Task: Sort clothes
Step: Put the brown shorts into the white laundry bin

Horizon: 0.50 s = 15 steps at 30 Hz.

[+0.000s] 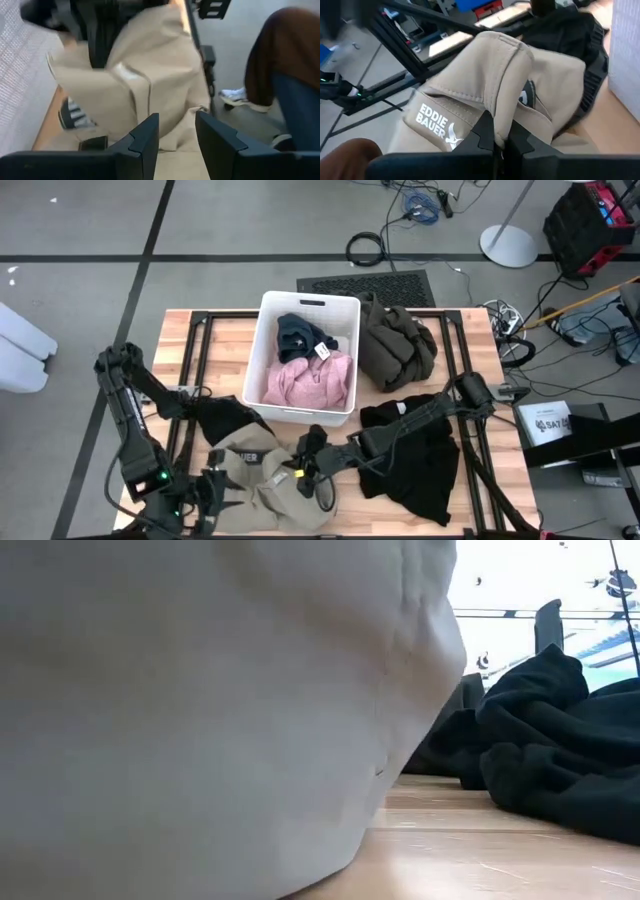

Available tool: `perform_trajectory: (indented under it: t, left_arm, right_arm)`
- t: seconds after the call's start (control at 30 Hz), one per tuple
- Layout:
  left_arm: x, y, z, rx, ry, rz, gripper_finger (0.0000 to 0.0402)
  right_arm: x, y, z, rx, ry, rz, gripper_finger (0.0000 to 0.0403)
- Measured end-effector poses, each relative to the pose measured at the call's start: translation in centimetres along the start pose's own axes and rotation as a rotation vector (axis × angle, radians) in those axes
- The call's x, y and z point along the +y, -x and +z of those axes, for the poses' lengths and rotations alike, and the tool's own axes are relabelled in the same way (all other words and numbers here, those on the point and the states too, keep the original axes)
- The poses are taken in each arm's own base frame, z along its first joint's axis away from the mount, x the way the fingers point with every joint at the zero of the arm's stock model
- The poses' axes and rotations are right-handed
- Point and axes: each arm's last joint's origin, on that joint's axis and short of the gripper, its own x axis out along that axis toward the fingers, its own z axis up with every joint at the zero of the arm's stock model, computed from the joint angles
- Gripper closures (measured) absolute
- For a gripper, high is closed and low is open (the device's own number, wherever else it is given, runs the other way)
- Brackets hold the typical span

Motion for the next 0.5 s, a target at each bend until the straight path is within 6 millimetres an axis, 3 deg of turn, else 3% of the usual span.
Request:
perform_trajectory:
  t: [0.3,0.4,0.5]
  left_arm:
    - [0.7,-5.3,1.0,0.141,-0.022,-0.012,0.0265]
    - [0.7,-7.4,2.0,0.122,-0.07,-0.077,0.0265]
    - [1.1,-9.7,2.9,0.098,-0.094,-0.111,0.0265]
  right_arm:
    - [2.0,6.7,6.1,-0.149,0.09,-0.014,0.0402]
    - [2.2,8.1,6.6,-0.126,0.083,-0.021,0.0402]
    - [2.2,8.4,5.9,-0.069,0.054,-0.045,0.0402]
